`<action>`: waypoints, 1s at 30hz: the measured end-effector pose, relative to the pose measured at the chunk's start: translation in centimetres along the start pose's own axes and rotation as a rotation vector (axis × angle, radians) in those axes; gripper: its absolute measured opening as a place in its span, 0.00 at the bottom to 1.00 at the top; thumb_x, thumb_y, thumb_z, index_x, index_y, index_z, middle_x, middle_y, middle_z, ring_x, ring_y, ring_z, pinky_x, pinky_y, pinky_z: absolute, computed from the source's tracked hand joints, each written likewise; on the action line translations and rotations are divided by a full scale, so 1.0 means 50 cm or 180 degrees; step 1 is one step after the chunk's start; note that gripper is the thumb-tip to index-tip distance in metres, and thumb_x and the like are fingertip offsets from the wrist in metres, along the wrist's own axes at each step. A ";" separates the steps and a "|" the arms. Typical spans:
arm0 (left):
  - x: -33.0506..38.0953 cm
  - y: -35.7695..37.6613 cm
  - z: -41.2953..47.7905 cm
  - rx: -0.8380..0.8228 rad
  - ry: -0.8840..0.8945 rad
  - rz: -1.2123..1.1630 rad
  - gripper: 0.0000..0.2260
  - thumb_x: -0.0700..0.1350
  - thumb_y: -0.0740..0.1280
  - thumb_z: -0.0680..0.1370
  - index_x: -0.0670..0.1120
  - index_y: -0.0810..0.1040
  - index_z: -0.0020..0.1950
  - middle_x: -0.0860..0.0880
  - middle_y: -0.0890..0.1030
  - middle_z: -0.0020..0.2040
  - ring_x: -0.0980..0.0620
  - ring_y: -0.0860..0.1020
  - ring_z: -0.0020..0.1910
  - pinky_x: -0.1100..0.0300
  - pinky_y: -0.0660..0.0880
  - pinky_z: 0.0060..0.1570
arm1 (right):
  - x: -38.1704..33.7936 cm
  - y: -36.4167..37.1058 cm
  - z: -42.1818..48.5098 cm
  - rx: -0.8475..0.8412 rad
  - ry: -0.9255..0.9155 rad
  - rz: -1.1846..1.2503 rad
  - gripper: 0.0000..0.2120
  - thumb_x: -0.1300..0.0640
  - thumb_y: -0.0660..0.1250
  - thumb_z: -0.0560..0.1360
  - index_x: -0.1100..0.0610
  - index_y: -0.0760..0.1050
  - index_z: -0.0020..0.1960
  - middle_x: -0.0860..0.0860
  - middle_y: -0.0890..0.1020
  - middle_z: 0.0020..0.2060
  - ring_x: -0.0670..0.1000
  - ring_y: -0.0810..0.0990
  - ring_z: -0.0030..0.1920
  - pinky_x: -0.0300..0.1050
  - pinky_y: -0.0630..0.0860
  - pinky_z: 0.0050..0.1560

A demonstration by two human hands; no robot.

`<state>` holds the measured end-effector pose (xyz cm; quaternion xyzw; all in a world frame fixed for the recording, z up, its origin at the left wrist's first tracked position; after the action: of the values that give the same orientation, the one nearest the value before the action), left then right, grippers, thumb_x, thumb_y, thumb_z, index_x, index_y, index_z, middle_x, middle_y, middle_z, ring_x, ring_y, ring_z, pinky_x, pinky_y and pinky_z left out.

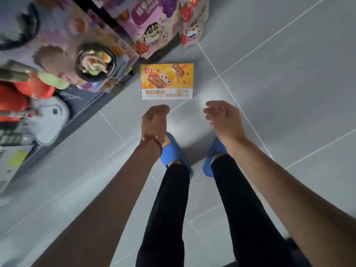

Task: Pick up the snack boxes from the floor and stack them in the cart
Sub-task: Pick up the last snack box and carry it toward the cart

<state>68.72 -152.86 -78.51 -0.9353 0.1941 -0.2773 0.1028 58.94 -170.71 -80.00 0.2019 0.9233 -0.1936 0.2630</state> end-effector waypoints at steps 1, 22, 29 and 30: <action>-0.018 0.004 0.029 0.0019 0.0023 0.0090 0.10 0.52 0.67 0.71 0.52 0.82 0.49 0.49 0.83 0.55 0.49 0.78 0.55 0.51 0.74 0.62 | 0.013 0.009 0.027 0.0055 -0.0080 -0.0100 0.16 0.53 0.66 0.75 0.52 0.83 0.61 0.51 0.86 0.54 0.49 0.83 0.50 0.41 0.78 0.52; -0.121 0.027 0.669 0.1180 0.0955 0.0617 0.31 0.67 0.64 0.69 0.50 0.74 0.65 0.48 0.82 0.58 0.43 0.81 0.57 0.44 0.78 0.60 | 0.155 0.277 0.610 0.0017 -0.0332 -0.0263 0.23 0.40 0.64 0.67 0.53 0.80 0.55 0.51 0.86 0.48 0.56 0.85 0.49 0.55 0.81 0.50; -0.151 0.034 0.636 0.1149 0.0547 0.0725 0.22 0.62 0.66 0.78 0.48 0.73 0.64 0.45 0.79 0.55 0.40 0.78 0.58 0.50 0.74 0.57 | 0.152 0.284 0.565 0.0145 -0.0162 0.0072 0.21 0.36 0.72 0.72 0.48 0.77 0.58 0.48 0.84 0.53 0.55 0.83 0.56 0.54 0.79 0.61; -0.156 0.032 0.612 0.1154 0.0537 0.0752 0.22 0.61 0.66 0.79 0.47 0.73 0.65 0.46 0.79 0.55 0.40 0.78 0.58 0.52 0.72 0.54 | 0.146 0.274 0.545 0.0184 -0.0162 0.0040 0.23 0.35 0.71 0.72 0.49 0.77 0.59 0.48 0.84 0.53 0.55 0.83 0.57 0.55 0.78 0.62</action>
<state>79.32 -148.45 -107.99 -0.8459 0.2571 -0.3710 0.2843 70.85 -169.82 -108.97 0.2103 0.9091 -0.2235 0.2817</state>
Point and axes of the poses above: each hand's wrist, its own z-axis towards the middle knuckle, its own y-axis out of the palm, x = y × z, the point moved 6 cm from there along z, towards the middle knuckle
